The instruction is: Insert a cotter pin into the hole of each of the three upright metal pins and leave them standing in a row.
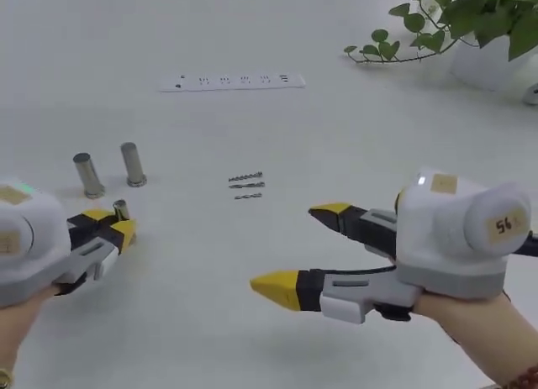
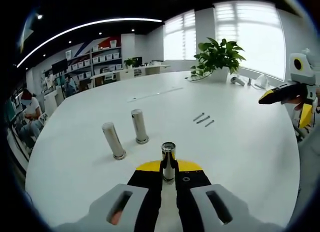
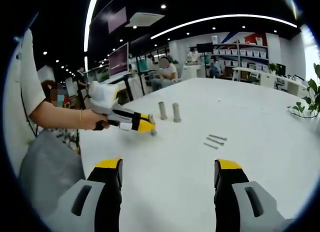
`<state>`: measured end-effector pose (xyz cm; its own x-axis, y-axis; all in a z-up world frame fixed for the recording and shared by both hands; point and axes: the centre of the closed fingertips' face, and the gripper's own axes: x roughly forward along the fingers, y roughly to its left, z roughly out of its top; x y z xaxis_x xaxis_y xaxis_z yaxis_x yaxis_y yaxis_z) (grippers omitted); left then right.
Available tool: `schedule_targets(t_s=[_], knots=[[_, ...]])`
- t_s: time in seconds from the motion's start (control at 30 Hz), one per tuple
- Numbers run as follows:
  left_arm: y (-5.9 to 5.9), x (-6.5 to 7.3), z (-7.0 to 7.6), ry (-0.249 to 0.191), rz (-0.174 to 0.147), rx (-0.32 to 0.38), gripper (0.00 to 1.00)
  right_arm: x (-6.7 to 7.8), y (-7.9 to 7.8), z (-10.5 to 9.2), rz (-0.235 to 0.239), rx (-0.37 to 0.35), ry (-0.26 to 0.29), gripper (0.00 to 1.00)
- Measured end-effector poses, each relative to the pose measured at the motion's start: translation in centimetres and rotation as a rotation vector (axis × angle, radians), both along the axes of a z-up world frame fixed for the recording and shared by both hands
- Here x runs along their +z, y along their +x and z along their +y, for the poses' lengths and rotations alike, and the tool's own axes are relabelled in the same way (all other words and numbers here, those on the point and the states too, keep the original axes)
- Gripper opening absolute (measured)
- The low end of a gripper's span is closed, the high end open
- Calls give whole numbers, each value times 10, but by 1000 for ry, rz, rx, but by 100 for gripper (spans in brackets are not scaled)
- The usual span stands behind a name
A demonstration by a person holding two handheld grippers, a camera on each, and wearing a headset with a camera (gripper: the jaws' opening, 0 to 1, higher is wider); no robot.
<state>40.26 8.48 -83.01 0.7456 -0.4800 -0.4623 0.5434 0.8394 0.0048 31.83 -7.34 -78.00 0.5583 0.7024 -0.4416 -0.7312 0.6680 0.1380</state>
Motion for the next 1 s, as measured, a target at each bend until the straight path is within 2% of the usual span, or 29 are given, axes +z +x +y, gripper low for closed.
schedule_targets(t_s=[0.47, 0.63, 1.0], knots=[[-15, -3, -10, -5, 12, -20, 7, -1, -7, 3, 11, 20, 3, 75], [-17, -6, -12, 7, 12, -34, 7, -1, -8, 4, 12, 27, 4, 75], [-17, -7, -15, -7, 10, -29, 7, -7, -12, 4, 42, 32, -7, 74]])
